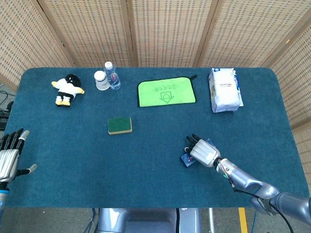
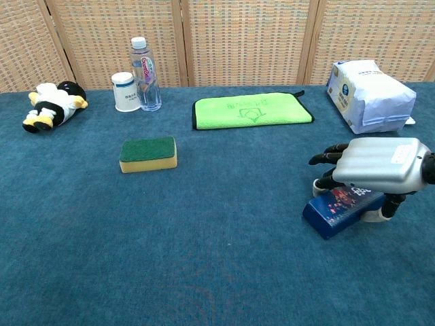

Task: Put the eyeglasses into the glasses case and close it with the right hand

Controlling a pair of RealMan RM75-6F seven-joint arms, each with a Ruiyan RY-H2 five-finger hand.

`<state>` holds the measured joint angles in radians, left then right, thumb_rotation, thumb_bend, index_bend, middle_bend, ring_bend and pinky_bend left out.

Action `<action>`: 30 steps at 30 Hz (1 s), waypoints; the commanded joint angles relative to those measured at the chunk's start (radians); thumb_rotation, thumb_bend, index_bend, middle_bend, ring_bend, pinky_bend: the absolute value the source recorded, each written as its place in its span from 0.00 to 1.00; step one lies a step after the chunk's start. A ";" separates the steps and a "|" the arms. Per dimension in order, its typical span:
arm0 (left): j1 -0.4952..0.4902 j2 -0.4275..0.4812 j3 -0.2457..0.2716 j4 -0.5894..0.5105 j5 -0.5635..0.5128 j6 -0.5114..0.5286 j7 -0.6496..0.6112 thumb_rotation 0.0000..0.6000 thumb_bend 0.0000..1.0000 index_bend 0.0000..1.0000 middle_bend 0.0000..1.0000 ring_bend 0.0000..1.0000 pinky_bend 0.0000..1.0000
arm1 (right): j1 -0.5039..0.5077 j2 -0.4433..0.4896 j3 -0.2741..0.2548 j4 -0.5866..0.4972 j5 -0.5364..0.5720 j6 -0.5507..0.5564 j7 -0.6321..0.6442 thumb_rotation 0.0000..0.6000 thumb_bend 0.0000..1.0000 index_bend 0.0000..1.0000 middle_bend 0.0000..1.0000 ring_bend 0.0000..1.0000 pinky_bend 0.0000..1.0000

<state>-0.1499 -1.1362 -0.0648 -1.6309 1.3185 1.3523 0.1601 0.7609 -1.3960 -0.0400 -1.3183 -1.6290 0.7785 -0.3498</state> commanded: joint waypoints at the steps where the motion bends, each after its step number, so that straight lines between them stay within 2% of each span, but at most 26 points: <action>1: 0.000 0.000 0.000 0.000 0.000 0.001 0.001 1.00 0.00 0.00 0.00 0.00 0.00 | -0.003 -0.018 -0.006 0.032 -0.016 0.028 0.053 1.00 0.39 0.32 0.43 0.02 0.09; 6: 0.001 -0.002 0.001 0.000 0.001 0.003 0.004 1.00 0.00 0.00 0.00 0.00 0.00 | -0.002 -0.028 -0.015 0.060 -0.032 0.044 0.078 1.00 0.39 0.34 0.43 0.02 0.09; 8: 0.001 -0.003 0.001 0.000 0.001 0.003 0.005 1.00 0.00 0.00 0.00 0.00 0.00 | -0.003 -0.030 -0.017 0.065 -0.036 0.051 0.083 1.00 0.38 0.33 0.39 0.02 0.09; 9: 0.001 -0.003 0.001 0.000 0.001 0.003 0.005 1.00 0.00 0.00 0.00 0.00 0.00 | -0.003 -0.030 -0.018 0.067 -0.038 0.054 0.085 1.00 0.37 0.32 0.35 0.02 0.09; 12: 0.001 -0.003 0.001 0.000 0.001 0.004 0.006 1.00 0.00 0.00 0.00 0.00 0.00 | -0.002 -0.024 -0.027 0.066 -0.041 0.049 0.088 1.00 0.26 0.17 0.08 0.00 0.09; 13: 0.001 -0.003 0.001 -0.001 0.001 0.004 0.006 1.00 0.00 0.00 0.00 0.00 0.00 | -0.003 -0.018 -0.029 0.058 -0.037 0.045 0.088 1.00 0.23 0.11 0.02 0.00 0.09; 14: 0.001 -0.003 0.001 -0.001 0.000 0.003 0.006 1.00 0.00 0.00 0.00 0.00 0.00 | -0.004 -0.012 -0.028 0.046 -0.032 0.044 0.088 1.00 0.21 0.07 0.00 0.00 0.09; 17: 0.001 -0.001 0.001 -0.003 0.002 0.002 0.003 1.00 0.00 0.00 0.00 0.00 0.00 | -0.013 0.020 -0.022 -0.010 -0.023 0.061 0.057 1.00 0.21 0.00 0.00 0.00 0.09; 19: 0.002 0.001 0.002 -0.006 0.004 0.004 -0.003 1.00 0.00 0.00 0.00 0.00 0.00 | -0.020 0.049 -0.016 -0.061 -0.016 0.076 0.035 1.00 0.20 0.00 0.00 0.00 0.09; 24: 0.011 0.016 0.006 -0.018 0.026 0.021 -0.027 1.00 0.00 0.00 0.00 0.00 0.00 | -0.064 0.190 0.001 -0.275 0.023 0.144 -0.052 1.00 0.19 0.00 0.00 0.00 0.09; 27: 0.017 0.027 0.011 -0.023 0.047 0.034 -0.048 1.00 0.00 0.00 0.00 0.00 0.00 | -0.144 0.288 0.000 -0.425 0.041 0.272 -0.107 1.00 0.18 0.00 0.00 0.00 0.09; 30: 0.023 0.037 0.017 -0.024 0.068 0.044 -0.070 1.00 0.00 0.00 0.00 0.00 0.00 | -0.263 0.309 -0.011 -0.473 0.010 0.475 -0.074 1.00 0.11 0.00 0.00 0.00 0.06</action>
<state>-0.1302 -1.1038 -0.0507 -1.6535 1.3796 1.3918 0.0976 0.6382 -1.1674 -0.0472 -1.7001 -1.6129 1.0290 -0.4067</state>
